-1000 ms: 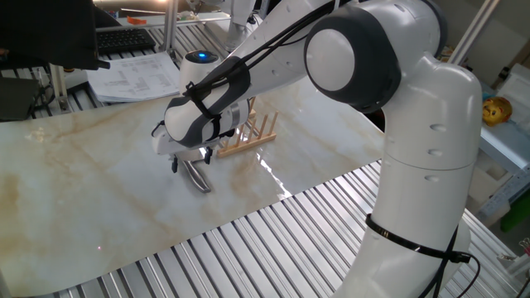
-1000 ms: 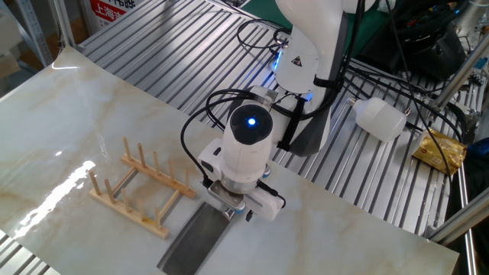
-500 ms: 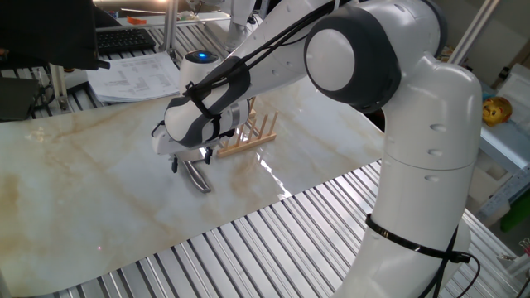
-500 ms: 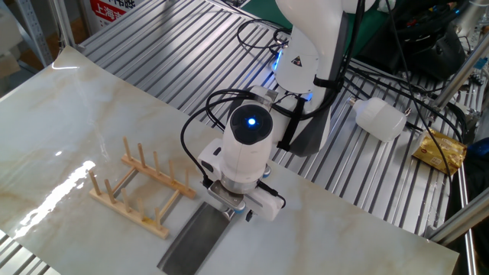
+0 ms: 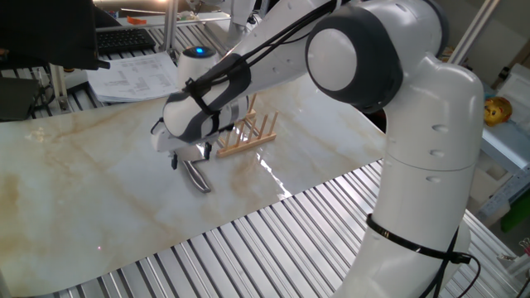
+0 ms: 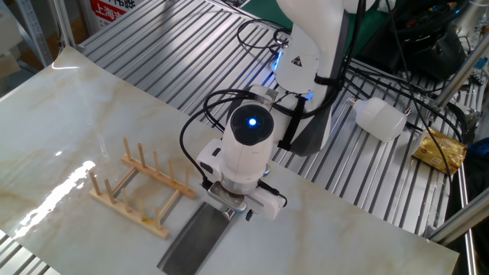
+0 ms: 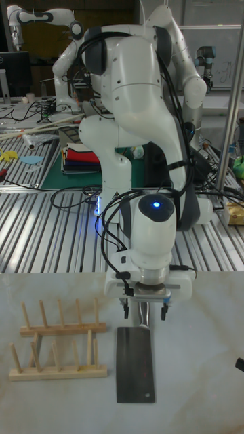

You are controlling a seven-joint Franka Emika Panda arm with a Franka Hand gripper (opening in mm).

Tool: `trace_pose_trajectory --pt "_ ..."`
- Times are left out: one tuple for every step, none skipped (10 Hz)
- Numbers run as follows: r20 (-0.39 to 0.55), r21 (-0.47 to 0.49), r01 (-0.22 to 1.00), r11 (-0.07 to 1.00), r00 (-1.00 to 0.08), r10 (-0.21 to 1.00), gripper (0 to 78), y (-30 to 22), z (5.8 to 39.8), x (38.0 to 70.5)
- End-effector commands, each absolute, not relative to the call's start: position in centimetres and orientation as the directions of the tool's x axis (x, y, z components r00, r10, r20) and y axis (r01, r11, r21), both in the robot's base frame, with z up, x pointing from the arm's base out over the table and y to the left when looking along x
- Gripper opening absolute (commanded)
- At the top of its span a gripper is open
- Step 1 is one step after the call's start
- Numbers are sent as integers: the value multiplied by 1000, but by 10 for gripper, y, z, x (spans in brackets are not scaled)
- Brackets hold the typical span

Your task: Put the knife on the knife rack

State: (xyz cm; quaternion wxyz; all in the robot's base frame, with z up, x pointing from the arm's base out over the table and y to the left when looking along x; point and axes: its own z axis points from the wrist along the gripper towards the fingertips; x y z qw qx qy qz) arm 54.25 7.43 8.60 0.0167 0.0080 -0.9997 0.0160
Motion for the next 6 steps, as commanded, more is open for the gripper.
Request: trace_pose_trajectory --pt "32 -42 -67 997 -997 -66 774 75 99 551" --pt "32 -42 -66 997 -997 -65 774 75 99 551" --pt "32 -42 -66 997 -997 -64 774 75 99 551" --pt "33 -43 -66 997 -997 -65 774 75 99 551" --pt "36 -43 -66 997 -997 -65 774 75 98 551" --pt "38 -40 -64 997 -997 -62 774 75 97 549"
